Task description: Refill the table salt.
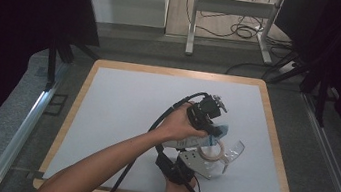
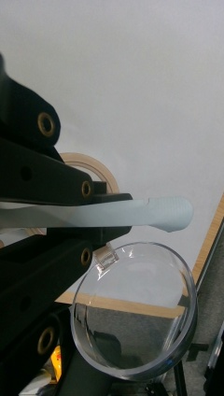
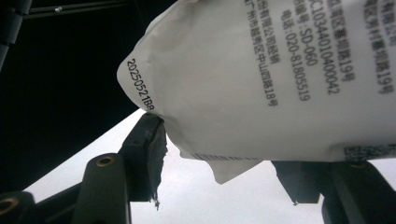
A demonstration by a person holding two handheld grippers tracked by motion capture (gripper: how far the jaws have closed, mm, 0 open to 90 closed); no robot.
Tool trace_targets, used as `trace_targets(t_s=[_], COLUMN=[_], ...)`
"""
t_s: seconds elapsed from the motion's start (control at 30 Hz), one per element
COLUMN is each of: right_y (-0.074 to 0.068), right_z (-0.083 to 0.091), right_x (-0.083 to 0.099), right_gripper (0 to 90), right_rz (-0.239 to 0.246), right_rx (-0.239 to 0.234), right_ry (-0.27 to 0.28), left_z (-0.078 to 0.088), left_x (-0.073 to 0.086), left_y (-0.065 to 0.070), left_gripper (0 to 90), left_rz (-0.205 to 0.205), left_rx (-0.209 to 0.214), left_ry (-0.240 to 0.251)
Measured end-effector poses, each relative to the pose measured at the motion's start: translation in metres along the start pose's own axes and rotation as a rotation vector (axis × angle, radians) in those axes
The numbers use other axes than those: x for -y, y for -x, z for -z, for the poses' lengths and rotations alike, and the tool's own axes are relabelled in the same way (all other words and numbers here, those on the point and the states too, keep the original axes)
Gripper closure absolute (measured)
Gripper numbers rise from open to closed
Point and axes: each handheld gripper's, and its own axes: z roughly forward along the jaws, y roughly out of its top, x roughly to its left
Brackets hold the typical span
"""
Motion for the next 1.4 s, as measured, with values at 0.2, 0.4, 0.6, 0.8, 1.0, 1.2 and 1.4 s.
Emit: trace_targets(t_s=[0.2, 0.4, 0.6, 0.8, 1.0, 1.2, 1.4], right_y=[0.0008, 0.0016, 0.0014, 0.0014, 0.0011, 0.0008, 0.0002], right_z=[0.0006, 0.0008, 0.0012, 0.0012, 0.0018, 0.0009, 0.0001], right_x=[-0.001, -0.0014, -0.0017, -0.0021, -0.0016, 0.0005, 0.0018], right_gripper=[40.7, 40.7, 41.0, 41.1, 41.1, 41.2, 41.2], right_rz=[0.003, 0.007, 0.007, 0.008, 0.009, -0.002, -0.006], right_rx=[0.002, 0.002, 0.001, 0.0, -0.004, -0.007, -0.01], right_ry=[0.007, 0.007, 0.01, 0.01, 0.016, 0.013, 0.008], left_z=[-0.0001, -0.0014, -0.0011, -0.0011, -0.0007, -0.0024, -0.0022], left_x=[-0.0016, -0.0025, -0.0028, -0.003, -0.0029, -0.0012, 0.0005], left_y=[0.0002, 0.0006, 0.0008, 0.0001, 0.0017, -0.0007, -0.0027], left_gripper=[90.0, 90.0, 90.0, 90.0, 90.0, 90.0, 90.0], left_rz=[-0.003, -0.004, -0.003, -0.001, -0.004, 0.0, 0.009], left_rx=[0.003, 0.0, -0.003, -0.004, -0.009, -0.003, 0.0], left_ry=[0.0, -0.006, -0.006, -0.005, -0.01, -0.014, -0.005])
